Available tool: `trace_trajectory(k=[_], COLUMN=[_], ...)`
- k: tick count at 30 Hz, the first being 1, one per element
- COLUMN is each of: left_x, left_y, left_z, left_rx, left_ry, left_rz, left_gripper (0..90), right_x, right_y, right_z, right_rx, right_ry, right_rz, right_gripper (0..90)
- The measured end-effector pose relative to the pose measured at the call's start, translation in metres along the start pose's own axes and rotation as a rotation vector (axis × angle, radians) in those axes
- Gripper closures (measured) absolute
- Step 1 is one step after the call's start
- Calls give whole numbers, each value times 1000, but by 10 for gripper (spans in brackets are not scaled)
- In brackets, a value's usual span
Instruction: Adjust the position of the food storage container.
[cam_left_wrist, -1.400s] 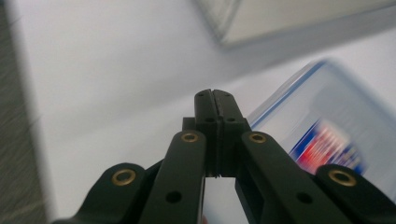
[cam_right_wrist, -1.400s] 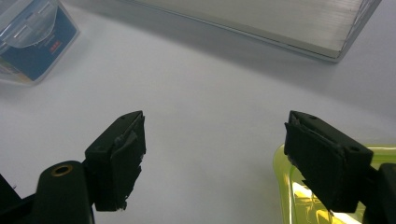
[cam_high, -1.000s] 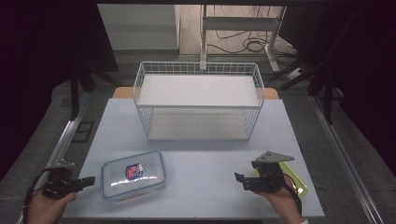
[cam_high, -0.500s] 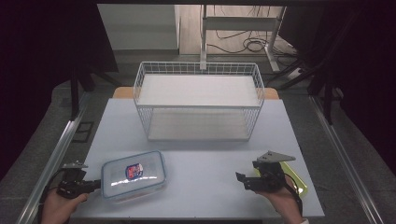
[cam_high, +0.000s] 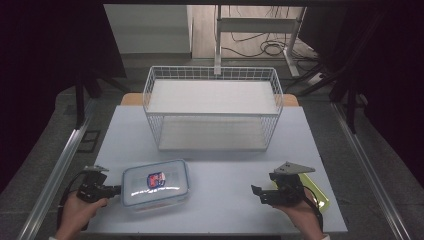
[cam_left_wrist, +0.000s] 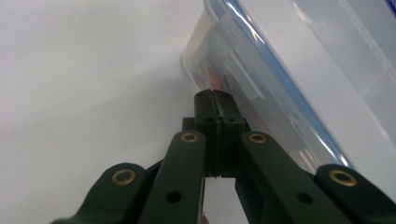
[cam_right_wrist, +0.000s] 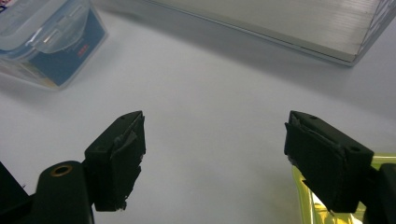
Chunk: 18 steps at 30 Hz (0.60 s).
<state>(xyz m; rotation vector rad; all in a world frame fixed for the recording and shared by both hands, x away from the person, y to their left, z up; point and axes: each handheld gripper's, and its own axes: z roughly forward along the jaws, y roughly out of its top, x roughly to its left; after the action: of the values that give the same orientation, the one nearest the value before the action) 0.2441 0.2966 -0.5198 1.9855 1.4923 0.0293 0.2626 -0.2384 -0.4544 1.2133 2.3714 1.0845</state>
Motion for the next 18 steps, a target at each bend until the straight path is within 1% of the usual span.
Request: trace_trajectory(k=[3,5,10,11,12,14,15,16,18], left_x=[-6,-12,-23,-23,-25,-28,-31,-36,-39], left_y=[9,17,33,33,36,40,41,44,45], left_z=[8,15,28,28,31,34,36,40,41], left_rx=[3,4,19,19,24,23,27,30,34], left_ry=[-8,-14,-28,-28,-32,-40,-42,-50,-54], left_rz=[9,21,42,42,49,48,53,60,66], left_gripper=[900,900,900,900,900,900,900,900,900], right_x=[1,2,3,3,3,3,3,4,4], right_y=[1,1,2,2,2,2,2,3,3], right_z=[-1,-1,-2,-2,-2,-3,-3,-3,-3], right_rx=[-1,-3,-6,-6,-5,-8,-8,-9,-8], right_ry=[2,3,7,7,8,7,7,10,11], right_rz=[-2,-5,-10,-10,-9,-12,-12,-9,-9], right_gripper=[207,207,207,207,207,207,207,206,206])
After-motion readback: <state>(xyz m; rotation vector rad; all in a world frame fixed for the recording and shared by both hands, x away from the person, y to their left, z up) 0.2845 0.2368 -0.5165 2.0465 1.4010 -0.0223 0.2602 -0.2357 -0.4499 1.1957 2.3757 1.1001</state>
